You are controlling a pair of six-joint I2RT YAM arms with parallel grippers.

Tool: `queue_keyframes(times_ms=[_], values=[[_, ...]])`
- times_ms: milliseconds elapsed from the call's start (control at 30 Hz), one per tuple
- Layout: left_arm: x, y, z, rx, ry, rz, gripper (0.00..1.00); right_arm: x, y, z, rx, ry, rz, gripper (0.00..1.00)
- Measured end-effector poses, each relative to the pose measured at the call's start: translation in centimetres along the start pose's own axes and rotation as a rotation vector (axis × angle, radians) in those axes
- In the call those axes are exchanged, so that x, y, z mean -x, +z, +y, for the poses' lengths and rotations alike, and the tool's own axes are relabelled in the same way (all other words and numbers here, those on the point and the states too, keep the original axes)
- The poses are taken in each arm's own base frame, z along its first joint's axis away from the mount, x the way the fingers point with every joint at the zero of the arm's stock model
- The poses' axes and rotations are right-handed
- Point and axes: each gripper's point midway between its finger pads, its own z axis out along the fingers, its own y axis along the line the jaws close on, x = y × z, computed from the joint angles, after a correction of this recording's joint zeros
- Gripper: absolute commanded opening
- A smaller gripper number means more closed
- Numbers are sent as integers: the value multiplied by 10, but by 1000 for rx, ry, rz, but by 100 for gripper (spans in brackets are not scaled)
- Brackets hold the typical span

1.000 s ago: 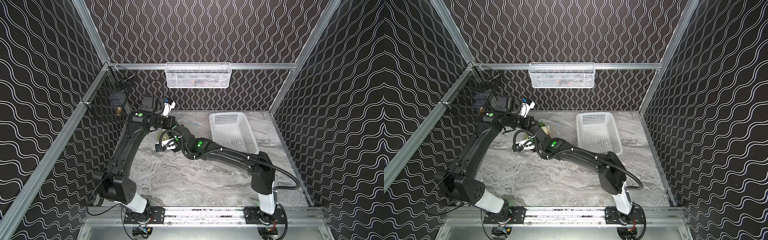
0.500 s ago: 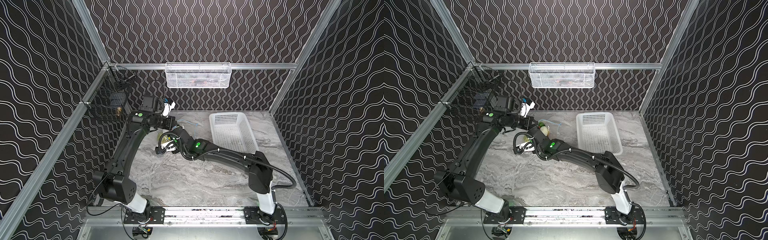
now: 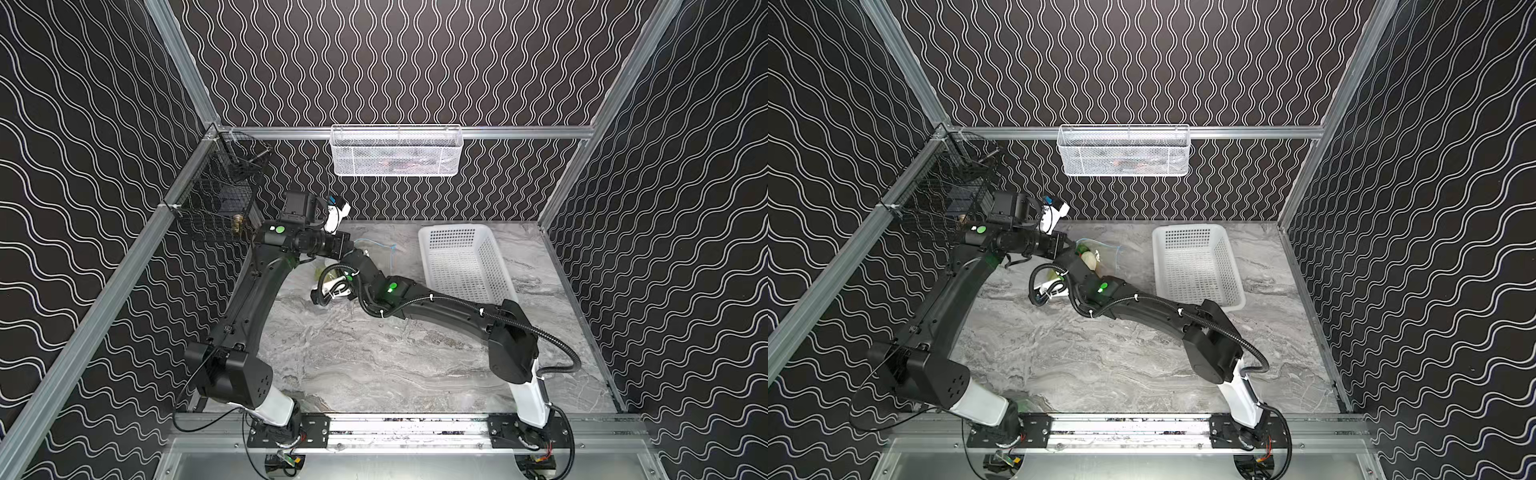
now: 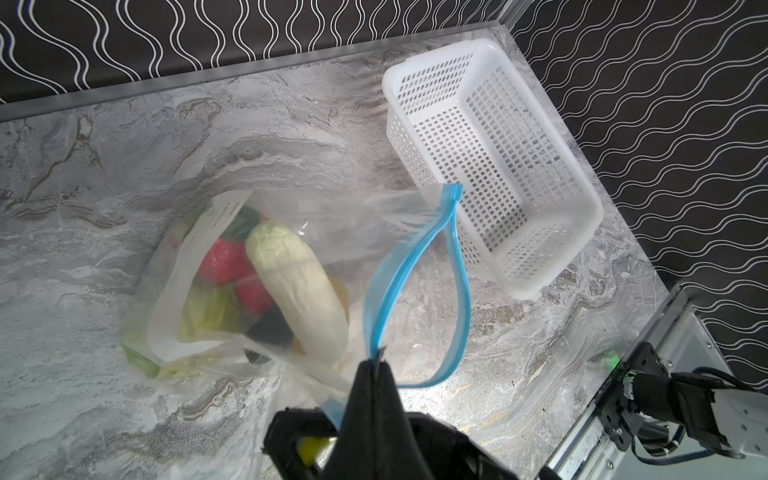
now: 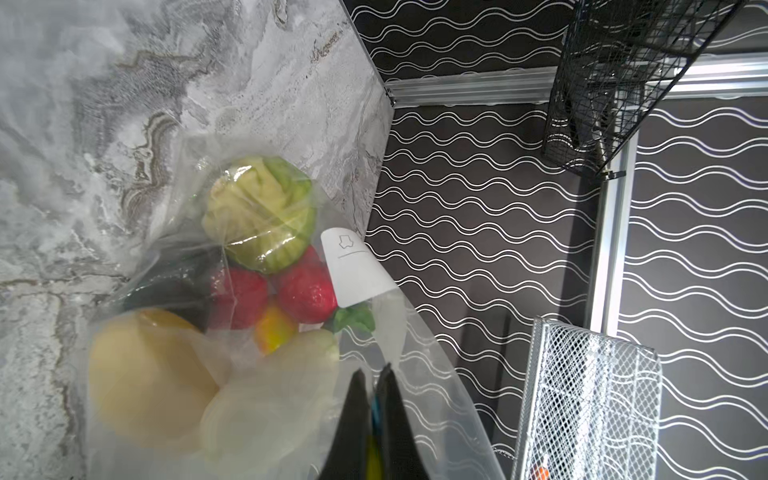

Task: Place the food in the zip-top bag and seal the zipper

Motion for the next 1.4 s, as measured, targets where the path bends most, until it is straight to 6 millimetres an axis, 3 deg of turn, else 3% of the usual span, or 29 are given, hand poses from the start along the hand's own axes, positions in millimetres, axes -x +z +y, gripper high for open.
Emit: queue_keyframes(times_ms=[133,167,200,233,300,333,500,700,933,1200,1400], values=[[2,-4,0,4,3,-8,0,0,-4,-6,-3,28,-15,0],[3,-5,1,6,3,-12,9,1,-6,-8,-5,42,-22,0],[4,-8,2,12,3,-18,24,0,-8,-12,-11,52,-29,0],[7,-10,4,18,5,-25,50,0,-11,-16,-17,81,-32,0],[12,-16,5,26,4,-27,87,0,-16,-19,-20,111,-48,0],[18,-21,7,33,7,-33,98,0,-18,-20,-18,134,-54,0],[39,-43,32,133,5,-81,99,-1,-25,-14,15,234,-86,0],[37,-61,51,198,-7,-88,99,-8,-31,-17,40,377,-130,0],[0,-92,94,286,-65,-74,99,-17,-34,-33,52,573,-186,0],[-45,-96,96,245,8,-39,99,1,-34,-73,34,752,-300,0],[-63,-87,95,198,81,-25,99,12,-28,-92,32,843,-364,0]])
